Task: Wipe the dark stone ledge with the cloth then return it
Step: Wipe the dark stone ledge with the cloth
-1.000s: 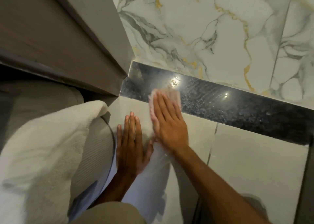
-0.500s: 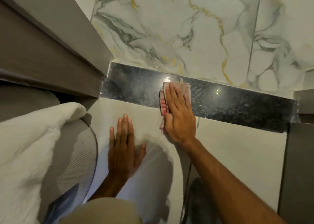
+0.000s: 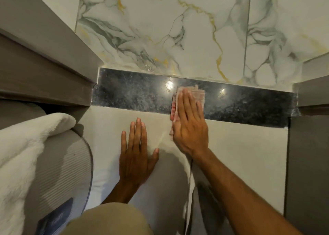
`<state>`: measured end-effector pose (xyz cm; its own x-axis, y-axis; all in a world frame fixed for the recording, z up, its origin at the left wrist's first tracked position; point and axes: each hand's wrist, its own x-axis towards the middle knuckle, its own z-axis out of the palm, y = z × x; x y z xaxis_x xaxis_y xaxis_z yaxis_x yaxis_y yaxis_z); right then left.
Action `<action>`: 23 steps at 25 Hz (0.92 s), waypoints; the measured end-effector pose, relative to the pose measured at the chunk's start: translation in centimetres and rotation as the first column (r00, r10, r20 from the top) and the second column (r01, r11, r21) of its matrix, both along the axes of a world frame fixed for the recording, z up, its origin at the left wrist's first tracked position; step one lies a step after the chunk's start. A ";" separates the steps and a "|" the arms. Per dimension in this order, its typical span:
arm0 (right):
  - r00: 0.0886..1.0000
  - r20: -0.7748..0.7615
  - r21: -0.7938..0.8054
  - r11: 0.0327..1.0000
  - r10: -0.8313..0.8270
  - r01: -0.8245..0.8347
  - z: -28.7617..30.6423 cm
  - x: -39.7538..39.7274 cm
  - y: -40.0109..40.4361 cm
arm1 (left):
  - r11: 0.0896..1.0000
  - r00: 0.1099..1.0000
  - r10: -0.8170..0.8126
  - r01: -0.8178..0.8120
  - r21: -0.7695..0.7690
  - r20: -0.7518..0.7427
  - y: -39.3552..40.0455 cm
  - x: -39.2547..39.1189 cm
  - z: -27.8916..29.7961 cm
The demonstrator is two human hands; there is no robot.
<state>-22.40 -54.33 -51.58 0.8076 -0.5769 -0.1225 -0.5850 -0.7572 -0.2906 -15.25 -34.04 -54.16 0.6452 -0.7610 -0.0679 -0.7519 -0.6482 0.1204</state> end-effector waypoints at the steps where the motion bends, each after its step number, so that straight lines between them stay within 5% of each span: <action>1: 1.000 -0.004 -0.032 0.999 -0.022 0.022 -0.2 0.5 -1.0 | 1.000 1.000 -0.001 0.001 -0.001 -0.002 -0.3 -0.1 -0.1; 5: 0.997 0.048 -0.099 0.993 -0.066 0.071 -1.2 5.2 -2.4 | 1.000 1.000 -0.014 0.015 0.005 -0.013 -0.6 -0.2 -0.7; 11: 0.999 -0.034 -0.011 0.999 -0.043 0.042 0.3 -3.0 -2.1 | 1.000 0.999 -0.011 0.011 -0.014 -0.031 -0.9 -0.4 0.3; 15: 0.985 0.045 -0.068 0.983 -0.165 0.168 -0.7 6.0 -2.9 | 0.998 0.998 -0.067 0.067 0.009 0.008 -0.6 -0.1 -0.6; 19: 0.991 0.005 -0.015 0.991 0.135 -0.135 0.1 2.0 2.0 | 0.997 0.997 -0.073 0.073 0.017 -0.004 -0.7 -0.2 0.0; 23: 0.988 -0.053 -0.049 0.989 -0.145 0.143 0.7 -4.0 -4.0 | 0.987 0.988 -0.155 0.156 0.041 -0.011 -1.1 -0.4 0.4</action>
